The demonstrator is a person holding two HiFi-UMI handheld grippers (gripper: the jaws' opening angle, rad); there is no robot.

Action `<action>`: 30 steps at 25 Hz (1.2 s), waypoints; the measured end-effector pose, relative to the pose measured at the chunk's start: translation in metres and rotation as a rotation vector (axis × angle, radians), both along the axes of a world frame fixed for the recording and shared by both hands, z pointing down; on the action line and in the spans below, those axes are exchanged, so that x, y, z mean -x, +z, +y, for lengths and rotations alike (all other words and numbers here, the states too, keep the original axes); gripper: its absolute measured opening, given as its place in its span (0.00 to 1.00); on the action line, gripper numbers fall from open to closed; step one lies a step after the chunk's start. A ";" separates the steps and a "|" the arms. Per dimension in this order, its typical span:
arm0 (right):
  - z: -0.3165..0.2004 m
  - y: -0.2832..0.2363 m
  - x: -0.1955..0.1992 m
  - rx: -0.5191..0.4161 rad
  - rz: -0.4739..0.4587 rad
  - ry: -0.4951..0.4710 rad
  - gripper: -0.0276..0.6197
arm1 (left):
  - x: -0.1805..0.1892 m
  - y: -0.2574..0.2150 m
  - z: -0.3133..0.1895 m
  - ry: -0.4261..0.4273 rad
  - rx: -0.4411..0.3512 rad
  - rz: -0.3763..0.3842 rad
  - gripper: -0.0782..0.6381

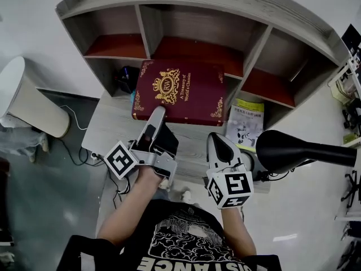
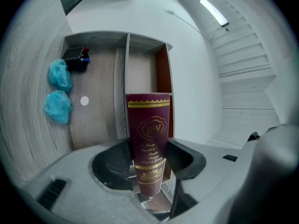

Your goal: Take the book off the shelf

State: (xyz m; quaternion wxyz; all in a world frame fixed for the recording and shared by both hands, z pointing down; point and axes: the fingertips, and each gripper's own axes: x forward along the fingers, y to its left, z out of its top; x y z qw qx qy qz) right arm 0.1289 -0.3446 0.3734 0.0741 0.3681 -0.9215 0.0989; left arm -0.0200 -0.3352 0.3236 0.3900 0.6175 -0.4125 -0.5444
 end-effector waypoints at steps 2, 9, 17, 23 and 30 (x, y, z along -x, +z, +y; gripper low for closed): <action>0.012 0.004 -0.002 -0.026 -0.006 0.006 0.07 | 0.001 0.010 0.020 -0.009 -0.009 0.001 0.40; 0.021 0.006 -0.007 -0.056 0.001 0.008 0.07 | 0.001 0.026 0.038 -0.029 -0.008 -0.006 0.40; 0.022 0.003 -0.007 -0.066 0.005 0.003 0.07 | 0.000 0.023 0.037 -0.034 -0.011 -0.002 0.40; 0.021 0.003 -0.008 -0.066 0.004 0.003 0.07 | -0.002 0.024 0.037 -0.037 -0.005 0.003 0.40; 0.020 0.006 -0.008 -0.056 0.000 -0.005 0.07 | -0.004 0.030 0.036 -0.033 0.008 0.013 0.40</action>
